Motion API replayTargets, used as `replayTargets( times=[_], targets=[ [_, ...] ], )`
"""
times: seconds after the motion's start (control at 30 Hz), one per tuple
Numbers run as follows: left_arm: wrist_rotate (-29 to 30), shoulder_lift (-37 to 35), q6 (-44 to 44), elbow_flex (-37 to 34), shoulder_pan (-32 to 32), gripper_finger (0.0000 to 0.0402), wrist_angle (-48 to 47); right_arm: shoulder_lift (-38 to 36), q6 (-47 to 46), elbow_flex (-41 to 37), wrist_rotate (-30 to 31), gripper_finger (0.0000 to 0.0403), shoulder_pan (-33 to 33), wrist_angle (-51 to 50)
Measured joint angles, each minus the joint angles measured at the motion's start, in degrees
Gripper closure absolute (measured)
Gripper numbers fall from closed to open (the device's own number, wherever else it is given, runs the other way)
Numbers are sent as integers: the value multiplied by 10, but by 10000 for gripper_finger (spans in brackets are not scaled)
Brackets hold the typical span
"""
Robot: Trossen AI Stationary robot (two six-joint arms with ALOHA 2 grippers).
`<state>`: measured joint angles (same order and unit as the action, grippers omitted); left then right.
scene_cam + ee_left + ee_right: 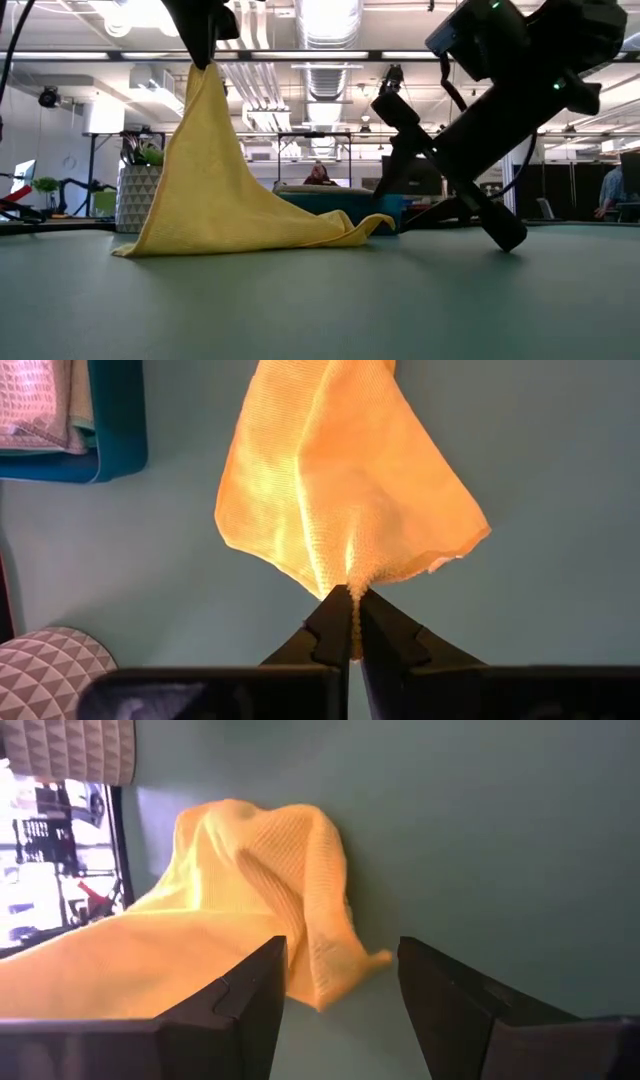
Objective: Fold microfiber towels
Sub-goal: Fold the yellow microfiber towel
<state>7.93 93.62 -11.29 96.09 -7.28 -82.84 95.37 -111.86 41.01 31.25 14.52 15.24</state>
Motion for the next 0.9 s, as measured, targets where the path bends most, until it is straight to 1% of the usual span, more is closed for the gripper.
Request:
replayTargets(
  times=[0.13,0.33,0.5,0.63,0.7,0.9],
  targets=[
    [0,0,1,0,0,402,2,0,28,0,-47,220,-20,2],
    [0,0,2,0,0,402,4,0,71,9,-49,223,-41,4],
    [0,0,2,0,0,402,5,0,124,16,-94,244,-56,3],
    [0,0,2,0,0,402,5,0,132,15,-98,264,-59,-2],
    [0,0,2,0,0,402,5,4,140,15,-102,268,-59,-1],
    [0,0,2,-1,1,402,5,27,166,24,-144,273,-60,3]
  ],
)
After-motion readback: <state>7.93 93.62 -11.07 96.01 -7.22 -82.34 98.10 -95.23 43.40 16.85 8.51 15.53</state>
